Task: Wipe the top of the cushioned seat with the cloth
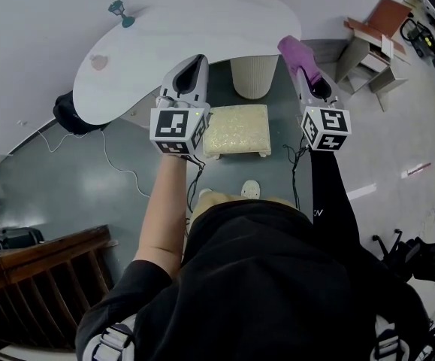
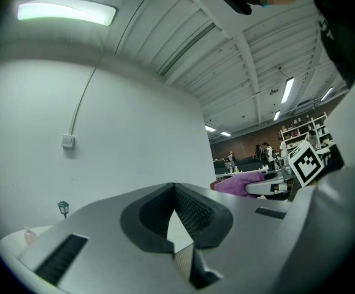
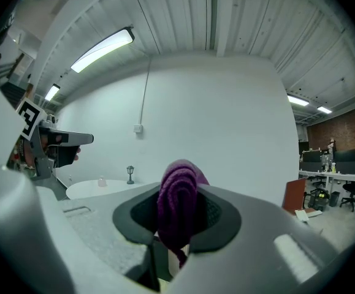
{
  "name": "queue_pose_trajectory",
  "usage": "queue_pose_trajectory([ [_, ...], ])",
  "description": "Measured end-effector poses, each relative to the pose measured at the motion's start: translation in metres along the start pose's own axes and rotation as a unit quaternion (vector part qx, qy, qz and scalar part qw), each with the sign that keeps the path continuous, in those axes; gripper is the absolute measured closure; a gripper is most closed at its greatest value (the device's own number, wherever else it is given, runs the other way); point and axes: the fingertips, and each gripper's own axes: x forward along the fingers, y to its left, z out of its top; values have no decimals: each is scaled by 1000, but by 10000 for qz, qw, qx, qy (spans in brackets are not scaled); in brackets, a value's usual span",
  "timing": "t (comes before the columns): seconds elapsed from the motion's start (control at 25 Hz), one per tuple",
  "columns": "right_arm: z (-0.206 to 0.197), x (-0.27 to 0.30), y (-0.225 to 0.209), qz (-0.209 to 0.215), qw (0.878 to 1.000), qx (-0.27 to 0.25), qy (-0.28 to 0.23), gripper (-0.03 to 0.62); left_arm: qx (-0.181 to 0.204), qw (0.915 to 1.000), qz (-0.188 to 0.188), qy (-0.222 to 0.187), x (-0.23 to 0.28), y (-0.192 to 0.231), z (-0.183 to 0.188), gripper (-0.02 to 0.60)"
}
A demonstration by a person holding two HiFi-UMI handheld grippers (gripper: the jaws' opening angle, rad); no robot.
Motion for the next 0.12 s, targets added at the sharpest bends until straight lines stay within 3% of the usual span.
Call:
queue_pose_trajectory([
  [0.12, -6, 4, -7, 18, 10000, -14, 27, 511, 41, 9999, -36, 85, 9, -5, -6, 575],
])
